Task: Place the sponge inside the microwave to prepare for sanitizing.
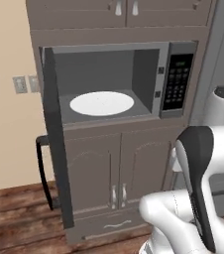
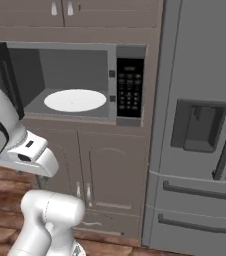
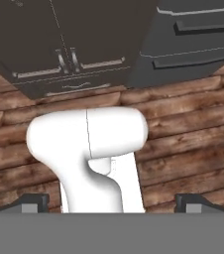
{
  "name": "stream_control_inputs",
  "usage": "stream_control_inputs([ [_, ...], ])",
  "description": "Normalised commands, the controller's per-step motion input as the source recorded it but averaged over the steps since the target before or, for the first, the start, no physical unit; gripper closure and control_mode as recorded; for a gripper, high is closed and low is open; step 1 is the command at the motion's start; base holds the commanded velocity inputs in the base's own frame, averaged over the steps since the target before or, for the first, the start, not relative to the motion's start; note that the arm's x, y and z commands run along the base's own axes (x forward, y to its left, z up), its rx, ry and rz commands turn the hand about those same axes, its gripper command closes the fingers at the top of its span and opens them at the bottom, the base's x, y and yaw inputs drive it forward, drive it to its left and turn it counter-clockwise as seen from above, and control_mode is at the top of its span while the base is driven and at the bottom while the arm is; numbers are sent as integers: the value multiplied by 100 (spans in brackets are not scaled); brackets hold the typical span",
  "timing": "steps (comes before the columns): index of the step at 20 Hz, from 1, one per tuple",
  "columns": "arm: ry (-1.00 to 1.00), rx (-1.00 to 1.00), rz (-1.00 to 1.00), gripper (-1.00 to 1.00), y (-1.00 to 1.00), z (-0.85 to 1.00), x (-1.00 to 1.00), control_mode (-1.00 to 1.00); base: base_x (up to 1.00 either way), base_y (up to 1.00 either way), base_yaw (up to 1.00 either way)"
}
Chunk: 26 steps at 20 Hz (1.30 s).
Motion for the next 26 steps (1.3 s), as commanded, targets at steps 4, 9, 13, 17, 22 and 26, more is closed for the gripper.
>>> stream_control_inputs([
  [4, 0, 0, 0, -100, 0, 0, 0, 100, -1, -94, 6],
  [9, 0, 0, 0, -100, 0, 0, 0, 100, -8, -82, 0],
  [13, 0, 0, 0, -100, 0, 0, 0, 100, -21, -66, 0],
  [17, 0, 0, 0, -100, 0, 0, 0, 100, -26, -40, 0],
  [22, 0, 0, 0, -100, 0, 0, 0, 100, -32, -46, 0],
  [26, 0, 0, 0, -100, 0, 0, 0, 100, -34, -38, 0],
])
